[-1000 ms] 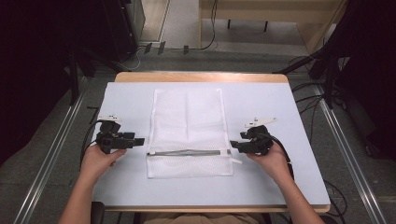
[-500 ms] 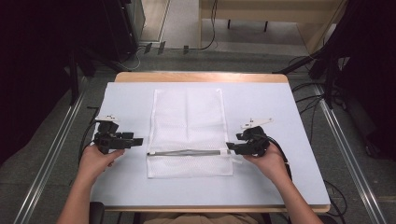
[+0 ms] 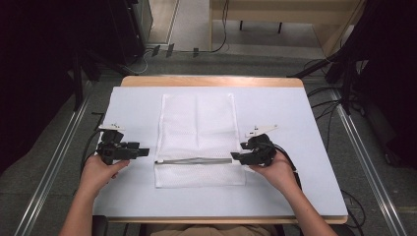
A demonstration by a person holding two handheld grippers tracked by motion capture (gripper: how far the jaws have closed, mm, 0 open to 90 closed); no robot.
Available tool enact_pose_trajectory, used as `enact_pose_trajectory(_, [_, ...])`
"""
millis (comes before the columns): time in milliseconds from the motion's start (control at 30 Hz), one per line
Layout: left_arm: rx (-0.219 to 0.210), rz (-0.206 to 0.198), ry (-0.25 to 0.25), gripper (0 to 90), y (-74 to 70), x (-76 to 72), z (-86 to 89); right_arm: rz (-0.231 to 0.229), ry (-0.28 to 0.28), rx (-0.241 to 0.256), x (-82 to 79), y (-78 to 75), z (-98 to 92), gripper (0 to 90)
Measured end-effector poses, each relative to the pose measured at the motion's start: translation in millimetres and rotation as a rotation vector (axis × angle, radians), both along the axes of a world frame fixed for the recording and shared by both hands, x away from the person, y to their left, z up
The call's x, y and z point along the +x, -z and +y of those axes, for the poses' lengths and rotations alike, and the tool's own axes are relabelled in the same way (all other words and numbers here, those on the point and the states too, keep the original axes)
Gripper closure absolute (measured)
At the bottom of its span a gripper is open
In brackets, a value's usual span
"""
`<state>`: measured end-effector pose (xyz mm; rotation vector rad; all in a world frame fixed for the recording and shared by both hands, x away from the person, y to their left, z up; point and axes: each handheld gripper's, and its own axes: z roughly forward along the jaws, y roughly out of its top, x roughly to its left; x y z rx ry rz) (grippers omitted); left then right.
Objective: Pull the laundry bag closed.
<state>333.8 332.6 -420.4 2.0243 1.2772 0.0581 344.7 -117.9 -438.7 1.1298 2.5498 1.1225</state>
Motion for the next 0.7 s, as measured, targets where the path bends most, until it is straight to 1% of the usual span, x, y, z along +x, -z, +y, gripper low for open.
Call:
enact_pose_trajectory(133, [0.002, 0.002, -0.009, 37.1, 0.3, -1.0, 1.3, -0.004, -0.019, -0.006, -1.0, -0.2, 5.6, 45.8])
enact_pose_trajectory(200, [0.002, 0.002, -0.009, 36.9, 0.2, -1.3, 1.8, 0.001, -0.020, -0.006, -1.5, -0.6, 7.7, 45.8])
enact_pose_trajectory(233, [0.007, 0.003, -0.012, 36.9, -0.1, -2.8, 2.5, -0.006, -0.028, -0.010, -1.5, -1.5, 8.4, 45.8])
enact_pose_trajectory(300, [0.006, 0.006, -0.007, 36.9, -0.4, -3.8, 3.4, -0.003, -0.022, -0.015, -2.1, -3.3, 9.5, 45.9])
enact_pose_trajectory(333, [-0.014, 0.012, 0.000, 36.7, -0.4, -5.5, 5.0, -0.007, -0.027, -0.015, -2.0, -4.5, 10.5, 46.0])
enact_pose_trajectory(367, [-0.027, 0.010, 0.007, 37.0, -0.2, -7.0, 6.9, -0.004, -0.031, -0.013, -1.4, -5.8, 12.4, 46.1])
enact_pose_trajectory(400, [-0.029, 0.007, 0.010, 37.7, 0.2, -8.2, 8.4, 0.003, -0.044, -0.023, -0.9, -6.8, 16.9, 46.3])
enact_pose_trajectory(433, [-0.029, 0.004, 0.009, 37.7, 0.8, -8.9, 9.5, 0.003, -0.044, -0.023, -0.9, -6.8, 16.9, 46.3])
enact_pose_trajectory(467, [-0.027, 0.011, -0.009, 37.9, 2.1, -8.8, 12.1, 0.002, -0.059, -0.030, 0.3, -7.6, 20.3, 46.5])
enact_pose_trajectory(533, [-0.028, 0.013, -0.013, 37.9, 2.3, -8.2, 13.2, 0.005, -0.059, -0.028, 0.7, -9.0, 21.9, 46.7])
enact_pose_trajectory(567, [-0.028, 0.010, -0.013, 37.9, 2.6, -7.9, 13.5, 0.007, -0.065, -0.018, 2.3, -11.4, 24.7, 46.9])
enact_pose_trajectory(633, [-0.024, 0.008, -0.017, 37.9, 3.3, -7.5, 12.2, 0.006, -0.067, -0.021, 3.0, -12.8, 25.9, 47.1])
enact_pose_trajectory(700, [-0.002, 0.000, -0.015, 37.9, 3.9, -7.5, 11.1, 0.005, -0.079, -0.016, 5.1, -16.1, 31.0, 47.5])
